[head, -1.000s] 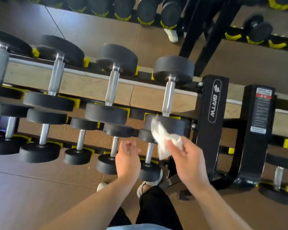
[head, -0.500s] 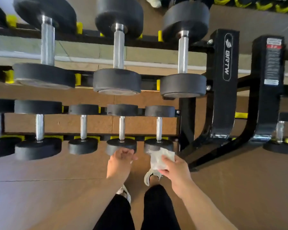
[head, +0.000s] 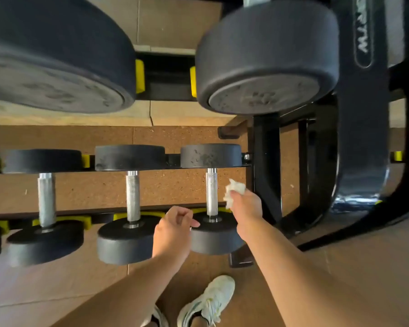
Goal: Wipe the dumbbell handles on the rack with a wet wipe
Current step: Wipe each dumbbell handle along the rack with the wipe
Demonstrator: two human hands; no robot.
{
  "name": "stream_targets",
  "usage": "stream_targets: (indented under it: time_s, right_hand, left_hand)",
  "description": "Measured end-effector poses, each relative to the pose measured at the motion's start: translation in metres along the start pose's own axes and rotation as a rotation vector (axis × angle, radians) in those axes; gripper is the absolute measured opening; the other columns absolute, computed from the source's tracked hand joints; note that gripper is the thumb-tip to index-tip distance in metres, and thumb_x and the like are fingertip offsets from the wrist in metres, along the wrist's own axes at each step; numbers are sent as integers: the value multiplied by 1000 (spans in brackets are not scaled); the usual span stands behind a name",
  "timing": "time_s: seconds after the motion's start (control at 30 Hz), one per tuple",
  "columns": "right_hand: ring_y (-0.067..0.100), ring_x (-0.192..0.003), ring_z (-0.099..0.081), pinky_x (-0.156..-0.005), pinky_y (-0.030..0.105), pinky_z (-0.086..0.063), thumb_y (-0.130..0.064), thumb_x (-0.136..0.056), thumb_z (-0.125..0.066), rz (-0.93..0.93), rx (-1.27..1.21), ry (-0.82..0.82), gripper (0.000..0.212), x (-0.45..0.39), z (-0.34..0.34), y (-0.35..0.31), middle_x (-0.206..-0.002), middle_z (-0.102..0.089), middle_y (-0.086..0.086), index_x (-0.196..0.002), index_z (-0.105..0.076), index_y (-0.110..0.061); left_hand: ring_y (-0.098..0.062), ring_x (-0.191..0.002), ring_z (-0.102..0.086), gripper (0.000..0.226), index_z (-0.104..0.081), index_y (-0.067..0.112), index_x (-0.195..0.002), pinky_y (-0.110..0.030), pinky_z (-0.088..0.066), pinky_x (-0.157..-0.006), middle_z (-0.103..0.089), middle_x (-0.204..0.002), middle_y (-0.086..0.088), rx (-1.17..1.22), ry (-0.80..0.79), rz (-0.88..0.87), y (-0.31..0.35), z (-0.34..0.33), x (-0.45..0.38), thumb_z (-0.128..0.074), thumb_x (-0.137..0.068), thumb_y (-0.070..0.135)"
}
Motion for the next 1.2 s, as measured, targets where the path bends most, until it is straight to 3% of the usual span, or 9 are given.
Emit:
stream_targets:
  time_s: [0.13, 0.27, 0.43, 0.53, 0.67, 0.83, 0.97, 1.07, 1.2]
  right_hand:
    - [13, -86, -65, -68, 28, -51, -28, -105, -45, 196, 178, -92, 17, -18, -48, -12, -101, -68, 1, -111, -60, -24]
    - [22, -121, -60, -96, 34, -53, -19, -106, -41, 504, 420, -30, 42, -4, -64, -5, -137, -61, 2, -148, -46, -24]
    - [13, -138, -46, -111, 36, -43, -8, -99, -55, 843, 496, -133, 51, 12, -61, -10, -146, -53, -4, -146, -48, -26]
    - [21, -131, -54, -113, 38, -40, 4, -82, -70, 1259, 863, -172, 51, 13, -80, -28, -129, -67, 4, -128, -64, -15]
    - [25, -145, -36, -120, 37, -24, -6, -88, -49, 1372, 1374, -390, 39, 5, -84, -17, -141, -57, 8, -123, -66, -15]
    - [9, -104, -62, -87, 24, -52, -25, -104, -42, 920, 1256, -715, 28, 20, -56, 4, -117, -66, -5, -125, -60, -28]
    - [-3, -73, -57, -55, 3, -43, -19, -99, -49, 1091, 857, -279, 42, 21, -33, -50, -98, -67, -5, -141, -53, -23]
    - [19, -112, -66, -98, 30, -51, -1, -85, -61, 1478, 949, -278, 52, 18, -54, -58, -124, -69, 6, -135, -60, -13]
    - [21, -148, -30, -121, 40, -24, 1, -84, -45, 1508, 1391, -389, 55, -4, -80, -38, -149, -51, 3, -134, -60, -18]
  left_hand:
    - [-13, -64, -59, 12, -61, 28, -92, -31, -47, -56, -70, -81, 9, 73, 154, 88, -21, -33, -37, -53, -101, 32]
    - [-19, -70, -51, 14, -55, 23, -95, -34, -39, -67, -59, -80, 2, 55, 419, 177, -41, -42, -48, -47, -102, 33]
    - [-18, -67, -49, 16, -50, 25, -92, -35, -38, -67, -52, -73, 10, 82, 531, 189, -48, -45, -44, -45, -103, 36]
    - [-18, -71, -51, 14, -49, 27, -92, -35, -39, -69, -53, -75, 12, 97, 551, 170, -47, -45, -44, -45, -103, 35]
    - [-20, -74, -54, 14, -51, 25, -93, -35, -40, -70, -55, -76, 10, 101, 550, 175, -50, -46, -46, -45, -103, 34]
    - [-11, -69, -52, 14, -51, 28, -94, -32, -38, -68, -55, -77, 12, 159, 558, 197, -48, -44, -41, -43, -104, 34]
    - [-6, -72, -54, 17, -52, 28, -96, -35, -42, -69, -59, -80, 12, 212, 543, 187, -49, -45, -41, -39, -105, 34]
    - [-10, -71, -55, 21, -51, 28, -92, -37, -42, -68, -59, -77, 10, 207, 561, 183, -49, -43, -41, -37, -105, 36]
    - [-21, -71, -51, 25, -50, 22, -88, -36, -34, -67, -54, -73, 8, 193, 577, 168, -50, -42, -43, -36, -105, 35]
Point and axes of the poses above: each hand's wrist, its own x-axis away from the middle knuckle, its own z-axis out of the back of the hand, y = z × x, the point moved 7 cm from there along -x, towards the middle knuckle
